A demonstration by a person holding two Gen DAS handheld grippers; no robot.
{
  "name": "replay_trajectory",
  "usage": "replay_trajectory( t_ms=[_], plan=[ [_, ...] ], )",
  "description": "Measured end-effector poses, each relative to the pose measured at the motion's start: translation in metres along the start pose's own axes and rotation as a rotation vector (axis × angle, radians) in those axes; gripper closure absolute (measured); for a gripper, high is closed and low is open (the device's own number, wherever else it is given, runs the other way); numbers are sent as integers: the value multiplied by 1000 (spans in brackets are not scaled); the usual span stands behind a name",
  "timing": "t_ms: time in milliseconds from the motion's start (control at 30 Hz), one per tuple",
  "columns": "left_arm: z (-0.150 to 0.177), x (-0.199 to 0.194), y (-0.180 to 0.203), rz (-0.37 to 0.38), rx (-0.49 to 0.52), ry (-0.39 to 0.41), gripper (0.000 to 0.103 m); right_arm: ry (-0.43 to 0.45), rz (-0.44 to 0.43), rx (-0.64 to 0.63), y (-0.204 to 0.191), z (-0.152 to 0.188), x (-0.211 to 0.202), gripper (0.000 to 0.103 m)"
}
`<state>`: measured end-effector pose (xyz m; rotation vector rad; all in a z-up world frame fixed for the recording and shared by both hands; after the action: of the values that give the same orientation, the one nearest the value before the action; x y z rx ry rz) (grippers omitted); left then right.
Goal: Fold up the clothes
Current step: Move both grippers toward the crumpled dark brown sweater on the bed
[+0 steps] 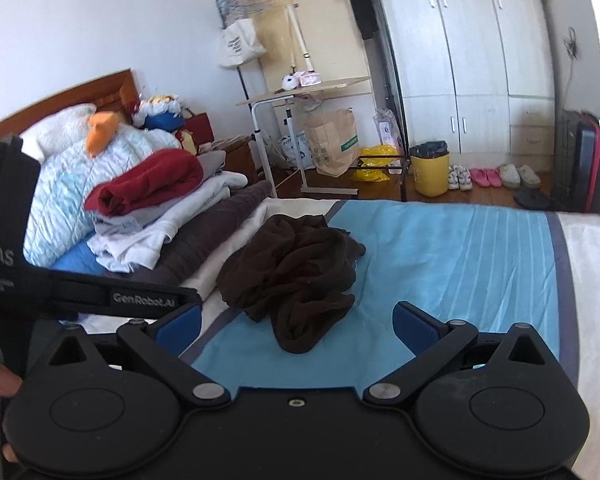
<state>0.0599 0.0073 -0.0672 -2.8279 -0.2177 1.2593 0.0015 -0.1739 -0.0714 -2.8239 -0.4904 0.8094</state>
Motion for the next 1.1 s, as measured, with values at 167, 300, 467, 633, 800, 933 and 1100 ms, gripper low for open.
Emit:
replay_trajectory(
  t_ms=[167, 300, 467, 633, 800, 933, 1100],
  plan=[
    [-7, 8, 0, -5, -2, 3, 0, 1, -61, 31, -3, -5, 0, 0],
    [-3, 3, -3, -3, -9, 0, 0, -2, -87, 32, -6, -6, 1, 0],
    [0, 8, 1, 2, -17, -13, 0, -19, -72, 14, -3, -7, 4, 0],
    [-2, 10, 2, -2, -16, -13, 0, -19, -62, 15, 3, -13, 4, 0],
    [0, 17, -2, -14, -30, -32, 0, -25, -76, 13, 4, -16, 7, 0],
    [-11, 27, -11, -30, -75, -50, 0, -46, -123, 24, 5, -22, 16, 0],
    [-45, 23, -15, -49, -102, 0, 0, -60, -124, 30, 16, -40, 32, 0]
  ],
)
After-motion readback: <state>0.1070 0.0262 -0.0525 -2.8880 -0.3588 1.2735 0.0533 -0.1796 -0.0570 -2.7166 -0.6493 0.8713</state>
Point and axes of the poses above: each gripper's, at about its wrist camera, not at the fingertips, and x roughly the way its jaws point, y to its right, z to its underside, the point moved 9 cm from there along x, roughly the way its jaws point, and after that the axes turned 4 degrees about -z, right-handed, at the moved point
